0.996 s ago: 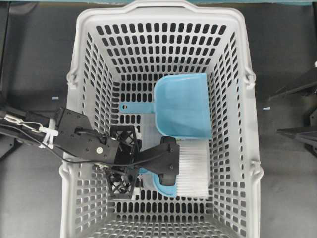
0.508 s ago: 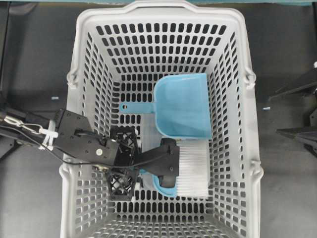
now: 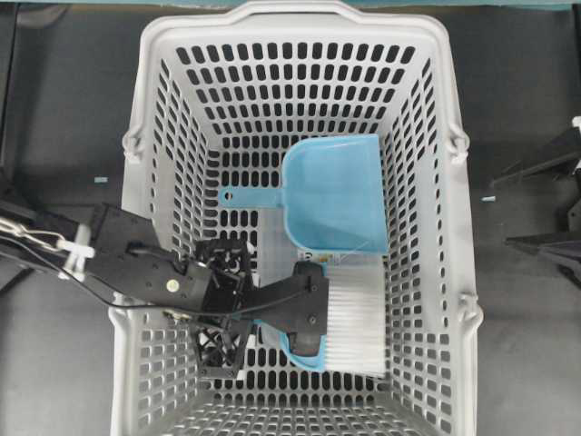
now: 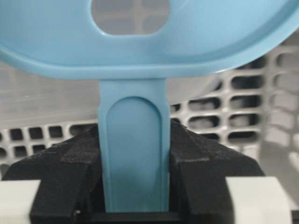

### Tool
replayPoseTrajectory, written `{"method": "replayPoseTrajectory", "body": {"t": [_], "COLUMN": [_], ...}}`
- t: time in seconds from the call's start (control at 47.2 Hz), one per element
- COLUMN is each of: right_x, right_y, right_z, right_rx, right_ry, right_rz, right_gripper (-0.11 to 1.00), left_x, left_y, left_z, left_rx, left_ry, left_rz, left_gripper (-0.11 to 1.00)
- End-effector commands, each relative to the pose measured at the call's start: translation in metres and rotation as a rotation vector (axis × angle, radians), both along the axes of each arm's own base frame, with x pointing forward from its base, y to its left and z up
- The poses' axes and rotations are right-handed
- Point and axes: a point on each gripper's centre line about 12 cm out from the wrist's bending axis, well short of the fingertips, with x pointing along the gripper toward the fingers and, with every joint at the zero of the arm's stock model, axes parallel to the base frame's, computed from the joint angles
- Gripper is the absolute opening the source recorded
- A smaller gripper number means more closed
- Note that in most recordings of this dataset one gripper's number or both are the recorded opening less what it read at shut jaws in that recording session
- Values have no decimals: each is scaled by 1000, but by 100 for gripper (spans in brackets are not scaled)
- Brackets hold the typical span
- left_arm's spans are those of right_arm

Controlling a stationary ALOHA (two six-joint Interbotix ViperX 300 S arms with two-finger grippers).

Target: Pick up the hand brush from the shopping basket with the left arm.

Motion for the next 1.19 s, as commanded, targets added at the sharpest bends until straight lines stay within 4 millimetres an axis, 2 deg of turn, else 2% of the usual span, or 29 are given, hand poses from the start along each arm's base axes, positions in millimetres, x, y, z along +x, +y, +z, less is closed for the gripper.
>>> {"method": "replayPoseTrajectory", "body": {"t": [0.0, 0.191, 0.381, 0.487, 0.572, 1.165], "right_x": [2, 1, 1, 1, 1, 1], "right_y": [0, 1, 1, 1, 0, 1], "right_z": [3, 3, 4, 3, 3, 4], "right_rx": [7, 6, 6, 7, 7, 7], "right_ry": [-9, -12, -13, -12, -13, -15], "right_rz": [1, 2, 2, 2, 1, 2], "right_gripper": [78, 78, 78, 78, 78, 78], "left_x": [6, 6, -1, -2, 1, 1], "left_y": [-3, -3, 9, 11, 11, 9], "left_z": [42, 117, 191, 215, 223, 218], "left_rx": [-20, -15, 4, -3, -8, -3], "left_ry": [-82, -77, -16, -35, -57, -41], "left_rz": [-1, 5, 41, 51, 50, 42], "left_gripper": [23, 23, 23, 23, 23, 23]}}
